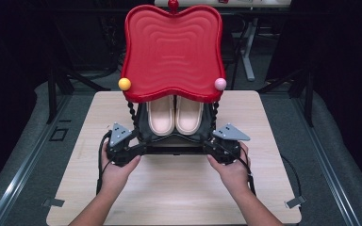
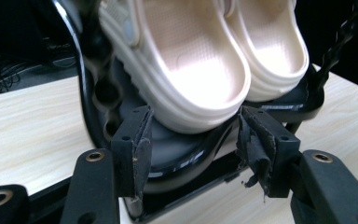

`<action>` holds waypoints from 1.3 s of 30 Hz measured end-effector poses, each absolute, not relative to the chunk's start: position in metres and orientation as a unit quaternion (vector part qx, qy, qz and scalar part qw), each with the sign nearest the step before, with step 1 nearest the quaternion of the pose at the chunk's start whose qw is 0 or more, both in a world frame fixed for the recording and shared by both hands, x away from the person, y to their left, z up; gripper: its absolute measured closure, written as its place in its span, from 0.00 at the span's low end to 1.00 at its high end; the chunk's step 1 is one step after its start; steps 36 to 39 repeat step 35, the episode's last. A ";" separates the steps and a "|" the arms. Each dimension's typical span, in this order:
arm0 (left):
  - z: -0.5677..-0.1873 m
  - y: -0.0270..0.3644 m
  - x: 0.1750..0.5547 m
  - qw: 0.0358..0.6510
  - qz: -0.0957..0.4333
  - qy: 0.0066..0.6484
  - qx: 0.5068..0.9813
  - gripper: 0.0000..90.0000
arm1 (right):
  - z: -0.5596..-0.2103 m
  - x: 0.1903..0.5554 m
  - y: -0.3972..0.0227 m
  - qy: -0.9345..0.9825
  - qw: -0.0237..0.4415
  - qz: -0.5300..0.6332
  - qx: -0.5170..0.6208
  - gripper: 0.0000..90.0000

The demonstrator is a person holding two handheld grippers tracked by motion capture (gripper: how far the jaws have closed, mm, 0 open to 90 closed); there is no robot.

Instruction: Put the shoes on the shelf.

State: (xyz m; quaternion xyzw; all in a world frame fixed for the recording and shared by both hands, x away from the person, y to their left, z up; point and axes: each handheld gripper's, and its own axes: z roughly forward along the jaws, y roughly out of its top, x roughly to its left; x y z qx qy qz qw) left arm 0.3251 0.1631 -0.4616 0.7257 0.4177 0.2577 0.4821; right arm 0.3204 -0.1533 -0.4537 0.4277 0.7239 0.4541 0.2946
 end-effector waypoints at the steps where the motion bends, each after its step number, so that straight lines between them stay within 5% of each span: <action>1: -0.463 0.166 0.323 0.481 0.257 0.419 0.726 0.50 | -0.455 0.318 -0.156 0.723 0.295 0.455 0.428 0.63; 20: -0.503 0.222 0.290 0.446 0.260 0.453 0.726 0.48 | -0.490 0.274 -0.204 0.724 0.294 0.437 0.445 0.59; 39: -0.530 0.238 0.287 0.434 0.271 0.458 0.727 0.47 | -0.527 0.272 -0.211 0.748 0.301 0.403 0.433 0.60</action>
